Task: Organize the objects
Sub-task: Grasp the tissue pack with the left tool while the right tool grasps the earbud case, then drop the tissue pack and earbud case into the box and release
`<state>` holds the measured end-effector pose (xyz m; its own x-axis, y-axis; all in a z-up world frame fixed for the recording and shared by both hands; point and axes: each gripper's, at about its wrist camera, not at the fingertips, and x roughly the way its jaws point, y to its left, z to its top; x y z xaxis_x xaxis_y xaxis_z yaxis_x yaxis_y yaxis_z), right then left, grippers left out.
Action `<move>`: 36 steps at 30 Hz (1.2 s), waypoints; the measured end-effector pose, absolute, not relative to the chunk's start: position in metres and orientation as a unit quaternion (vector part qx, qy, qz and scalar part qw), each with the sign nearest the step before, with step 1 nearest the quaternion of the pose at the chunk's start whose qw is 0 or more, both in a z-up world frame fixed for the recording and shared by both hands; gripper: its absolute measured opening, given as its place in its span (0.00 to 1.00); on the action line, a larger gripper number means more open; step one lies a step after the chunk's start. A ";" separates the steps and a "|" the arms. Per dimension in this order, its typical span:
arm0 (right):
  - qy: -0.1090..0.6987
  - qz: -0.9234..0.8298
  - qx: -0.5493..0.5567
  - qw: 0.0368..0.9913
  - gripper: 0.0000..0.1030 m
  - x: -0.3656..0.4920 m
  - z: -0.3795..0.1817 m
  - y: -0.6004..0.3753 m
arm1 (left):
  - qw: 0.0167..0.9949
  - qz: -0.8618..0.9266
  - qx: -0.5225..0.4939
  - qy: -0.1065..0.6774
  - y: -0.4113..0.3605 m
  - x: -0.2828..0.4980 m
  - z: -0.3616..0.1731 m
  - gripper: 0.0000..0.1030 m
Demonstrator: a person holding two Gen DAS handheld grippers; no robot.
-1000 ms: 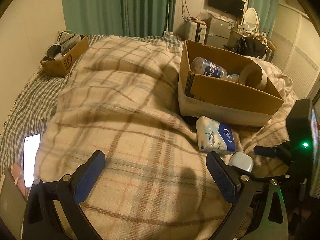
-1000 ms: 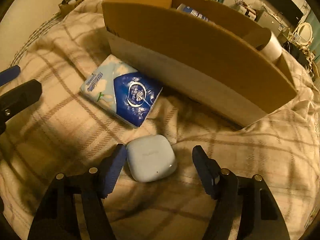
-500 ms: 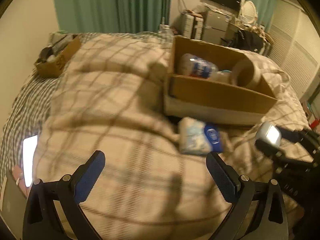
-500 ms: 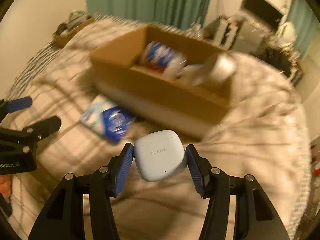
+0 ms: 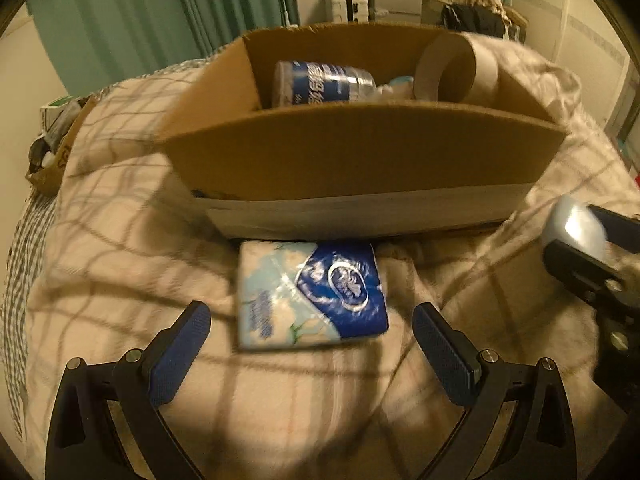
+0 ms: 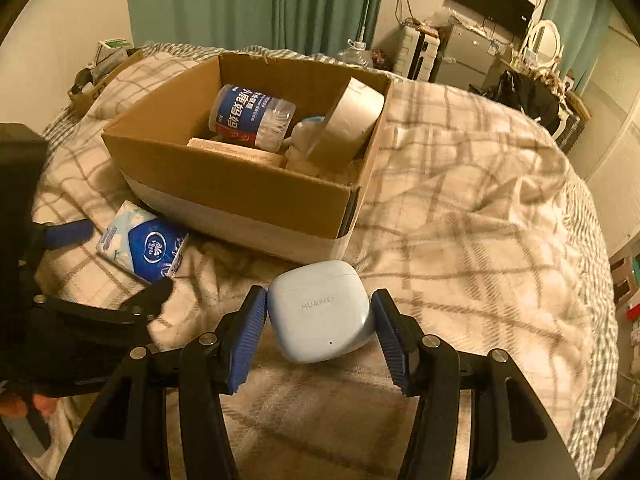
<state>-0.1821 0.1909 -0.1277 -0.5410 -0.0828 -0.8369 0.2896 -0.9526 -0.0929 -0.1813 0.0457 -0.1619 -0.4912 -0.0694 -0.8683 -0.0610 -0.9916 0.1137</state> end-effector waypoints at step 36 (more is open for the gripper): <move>0.116 -0.920 0.358 0.111 0.52 -0.085 -0.018 0.178 | -0.062 -0.922 0.381 0.015 0.018 -0.087 -0.032 0.72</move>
